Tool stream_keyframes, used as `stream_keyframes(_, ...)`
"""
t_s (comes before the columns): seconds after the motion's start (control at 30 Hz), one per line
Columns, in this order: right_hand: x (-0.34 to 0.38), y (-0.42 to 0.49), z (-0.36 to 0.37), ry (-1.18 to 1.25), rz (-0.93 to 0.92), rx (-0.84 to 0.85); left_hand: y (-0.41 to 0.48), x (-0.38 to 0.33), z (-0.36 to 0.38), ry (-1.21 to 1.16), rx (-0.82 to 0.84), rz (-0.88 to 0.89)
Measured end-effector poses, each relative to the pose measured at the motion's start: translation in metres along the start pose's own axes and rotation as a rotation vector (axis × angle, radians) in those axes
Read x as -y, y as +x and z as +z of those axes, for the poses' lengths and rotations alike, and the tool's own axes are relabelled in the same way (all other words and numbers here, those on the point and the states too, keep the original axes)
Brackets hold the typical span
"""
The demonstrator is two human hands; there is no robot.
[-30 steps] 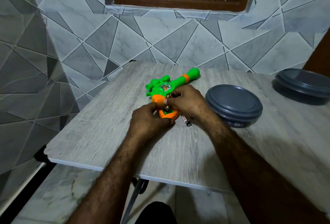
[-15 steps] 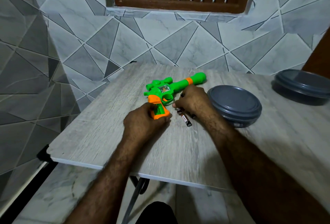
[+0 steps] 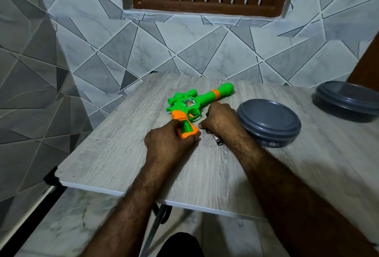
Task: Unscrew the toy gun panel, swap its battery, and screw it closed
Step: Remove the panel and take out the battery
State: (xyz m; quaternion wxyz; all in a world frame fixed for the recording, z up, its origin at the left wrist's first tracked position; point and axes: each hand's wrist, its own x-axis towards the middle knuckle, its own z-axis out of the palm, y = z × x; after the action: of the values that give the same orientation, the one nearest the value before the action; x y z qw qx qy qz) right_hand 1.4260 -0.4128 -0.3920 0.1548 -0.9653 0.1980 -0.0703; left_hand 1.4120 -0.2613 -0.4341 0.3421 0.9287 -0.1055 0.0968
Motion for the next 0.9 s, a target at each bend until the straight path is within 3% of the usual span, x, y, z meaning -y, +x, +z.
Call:
stream_keyframes(0.5,-0.007,-0.006,-0.030,0.555,0.041,0.098,0.001,0.003,0.000,0.042,-0.005,0.027)
stream_keyframes(0.6,-0.009,-0.011,-0.023,0.557,0.017,0.119,0.001,0.004,0.002,0.045,-0.009,0.030)
stream_keyframes(0.77,-0.004,-0.014,-0.009,0.345,0.033,0.056,0.002,0.004,0.004,0.044,-0.008,0.020)
stream_keyframes(0.9,-0.005,-0.015,-0.004,0.359,0.067,0.025,0.002,0.004,0.004,0.053,-0.005,0.020)
